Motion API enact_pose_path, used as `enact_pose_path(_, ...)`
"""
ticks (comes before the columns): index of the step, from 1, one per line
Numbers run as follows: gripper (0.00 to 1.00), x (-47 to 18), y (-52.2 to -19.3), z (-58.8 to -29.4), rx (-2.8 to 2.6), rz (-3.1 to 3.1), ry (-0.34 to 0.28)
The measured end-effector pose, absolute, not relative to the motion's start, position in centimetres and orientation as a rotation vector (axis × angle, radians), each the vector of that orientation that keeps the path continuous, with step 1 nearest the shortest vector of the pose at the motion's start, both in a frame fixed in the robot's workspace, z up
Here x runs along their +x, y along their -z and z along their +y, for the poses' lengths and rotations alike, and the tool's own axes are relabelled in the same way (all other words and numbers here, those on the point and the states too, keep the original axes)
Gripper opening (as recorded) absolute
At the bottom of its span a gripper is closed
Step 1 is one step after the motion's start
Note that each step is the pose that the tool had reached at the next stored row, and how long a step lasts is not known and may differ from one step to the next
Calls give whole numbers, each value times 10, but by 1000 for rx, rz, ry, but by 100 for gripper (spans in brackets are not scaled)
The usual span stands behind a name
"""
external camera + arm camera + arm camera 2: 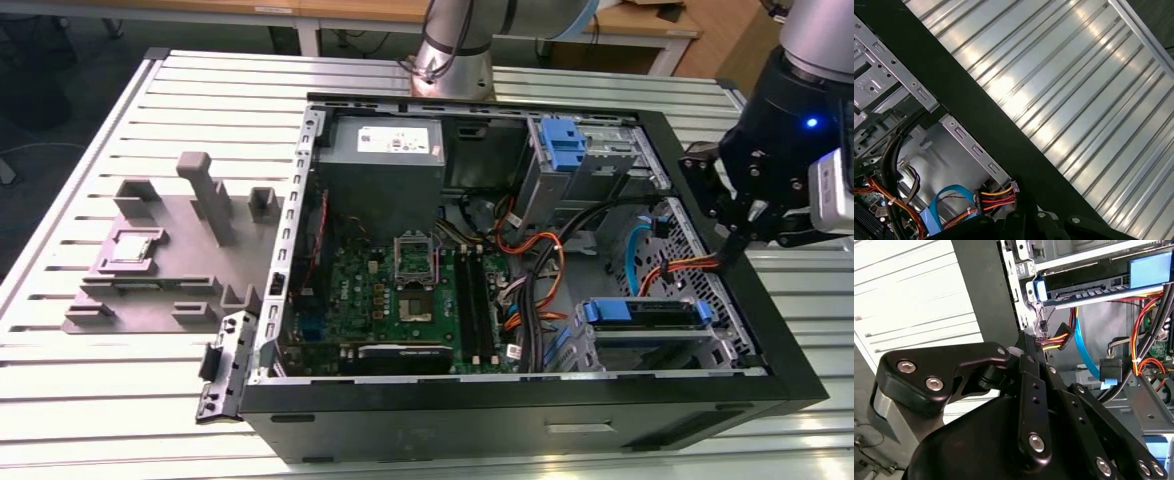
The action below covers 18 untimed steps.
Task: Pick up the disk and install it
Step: 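Insert the first disk wire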
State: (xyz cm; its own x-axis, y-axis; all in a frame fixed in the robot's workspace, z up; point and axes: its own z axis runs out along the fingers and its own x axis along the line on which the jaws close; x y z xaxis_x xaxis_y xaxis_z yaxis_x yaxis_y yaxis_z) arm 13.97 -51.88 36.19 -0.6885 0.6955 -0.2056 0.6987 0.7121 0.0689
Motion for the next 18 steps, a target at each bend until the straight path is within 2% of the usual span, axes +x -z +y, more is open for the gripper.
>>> enact_pose_path(2, 11, 140, -362, -519, 1113, 2703, 23)
enact_pose_path(3, 17, 140, -362, -519, 1113, 2703, 23)
enact_pose_path(4, 17, 140, -362, -519, 1113, 2703, 23)
enact_pose_path(5, 24, 140, -362, -519, 1113, 2703, 23)
enact_pose_path(18, 24, 135, -356, -518, 1012, 2714, 0)
